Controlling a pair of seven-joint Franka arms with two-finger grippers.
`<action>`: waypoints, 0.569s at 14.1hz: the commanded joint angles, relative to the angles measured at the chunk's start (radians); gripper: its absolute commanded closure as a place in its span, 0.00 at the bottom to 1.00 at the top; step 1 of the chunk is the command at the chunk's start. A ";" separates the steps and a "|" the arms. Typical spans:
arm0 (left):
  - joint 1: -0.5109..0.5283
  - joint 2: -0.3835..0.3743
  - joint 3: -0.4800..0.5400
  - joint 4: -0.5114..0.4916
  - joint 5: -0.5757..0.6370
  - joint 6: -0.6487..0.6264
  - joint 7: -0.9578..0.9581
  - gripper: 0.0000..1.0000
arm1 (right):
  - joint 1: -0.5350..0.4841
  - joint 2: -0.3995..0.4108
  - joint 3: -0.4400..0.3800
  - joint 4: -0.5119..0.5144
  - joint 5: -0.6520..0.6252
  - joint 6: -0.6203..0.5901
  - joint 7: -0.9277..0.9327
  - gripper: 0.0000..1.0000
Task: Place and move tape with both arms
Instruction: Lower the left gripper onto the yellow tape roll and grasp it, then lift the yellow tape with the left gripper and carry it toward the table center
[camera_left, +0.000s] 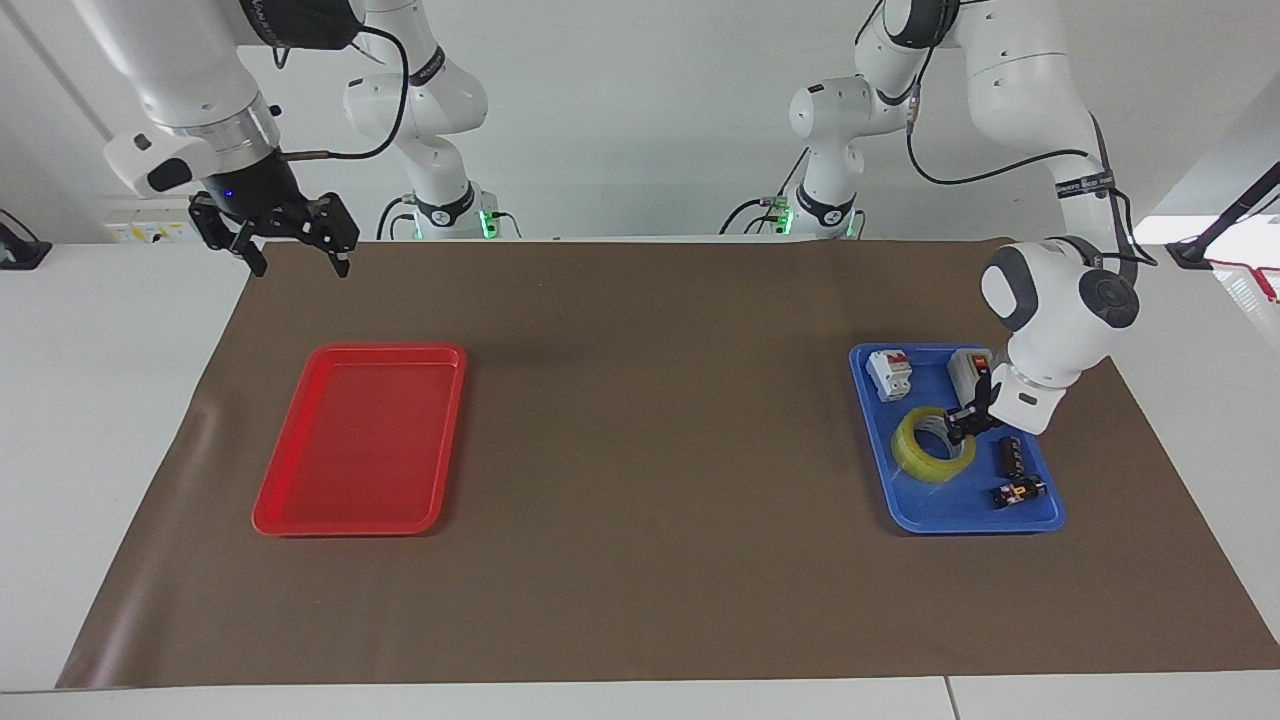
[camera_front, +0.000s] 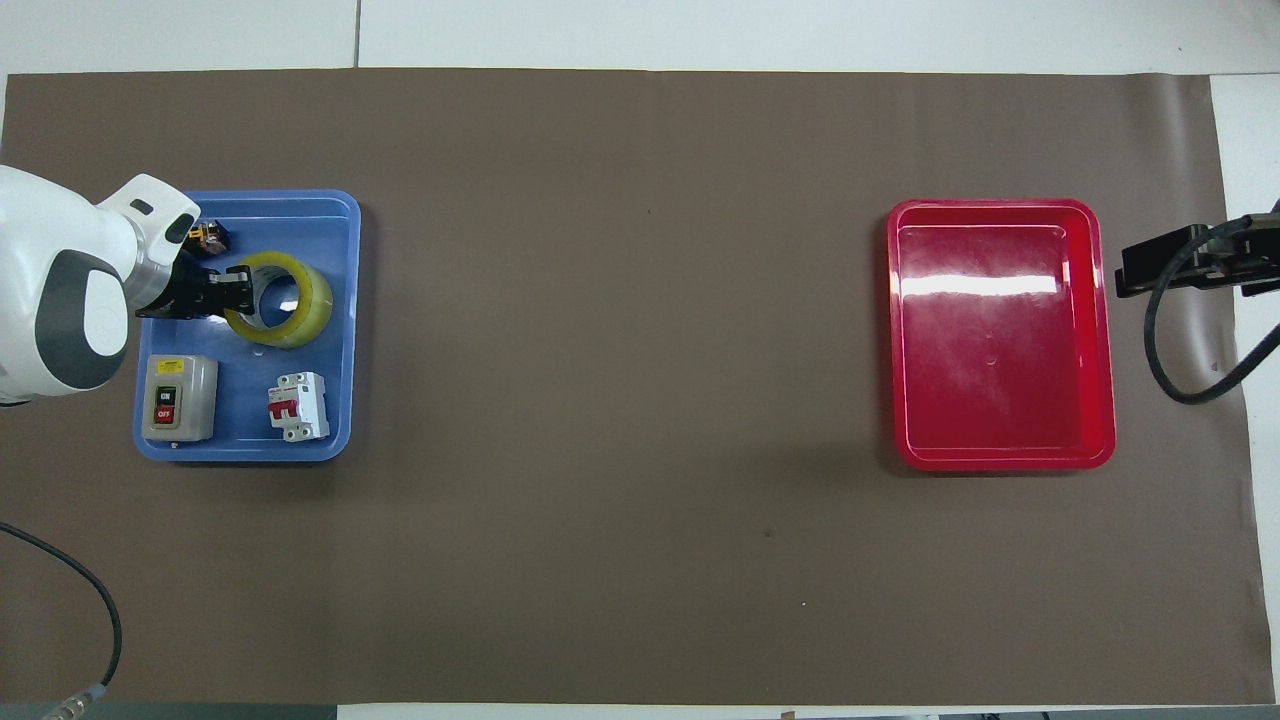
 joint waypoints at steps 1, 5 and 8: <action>-0.020 0.025 0.006 0.151 0.017 -0.161 -0.040 1.00 | -0.014 -0.008 0.005 -0.006 0.011 -0.003 -0.014 0.00; -0.248 0.058 0.006 0.445 0.017 -0.524 -0.321 1.00 | -0.014 -0.008 0.005 -0.008 0.011 -0.003 -0.014 0.00; -0.451 0.064 0.002 0.439 -0.012 -0.420 -0.622 1.00 | -0.014 -0.008 0.005 -0.008 0.011 -0.002 -0.014 0.00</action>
